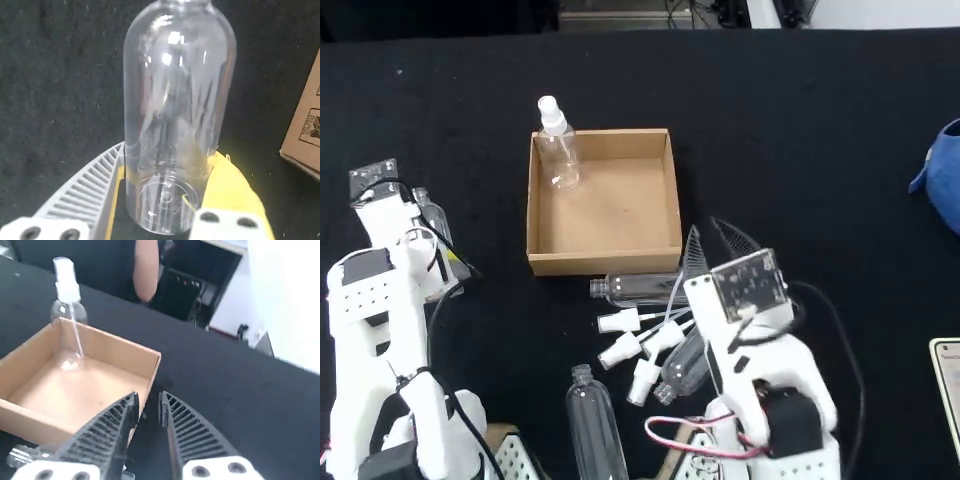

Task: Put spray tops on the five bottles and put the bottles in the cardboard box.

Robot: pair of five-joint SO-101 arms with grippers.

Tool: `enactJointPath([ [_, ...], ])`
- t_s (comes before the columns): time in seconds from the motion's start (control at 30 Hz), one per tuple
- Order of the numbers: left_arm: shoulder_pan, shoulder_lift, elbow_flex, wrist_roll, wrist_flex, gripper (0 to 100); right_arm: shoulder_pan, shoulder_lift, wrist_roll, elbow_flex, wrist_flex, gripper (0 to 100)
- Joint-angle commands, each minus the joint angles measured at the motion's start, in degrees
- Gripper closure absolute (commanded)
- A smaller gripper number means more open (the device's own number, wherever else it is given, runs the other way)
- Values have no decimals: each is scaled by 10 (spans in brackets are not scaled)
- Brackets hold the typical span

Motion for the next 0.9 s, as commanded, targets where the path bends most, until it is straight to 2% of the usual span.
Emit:
enactJointPath([
  [0.0, -12, -18, -5, 43, -19, 970, -29, 76, 5, -92, 33, 932],
  [0.17, -16, -18, -4, 71, -22, 970, -84, 244, 16, -197, 159, 932],
  [0.33, -20, -18, 12, 104, -35, 970, -129, 327, 85, -266, 225, 935],
  [0.5, -31, -18, 15, 105, -41, 970, -249, 397, 88, -282, 284, 930],
  [0.6, -64, -18, 15, 105, -43, 970, -303, 451, 45, -280, 287, 930],
  [0.73, -107, -18, 7, 105, -42, 970, -358, 487, 33, -280, 266, 930],
  [0.87, -120, -18, 8, 105, -42, 970, -404, 506, 25, -233, 181, 930],
])
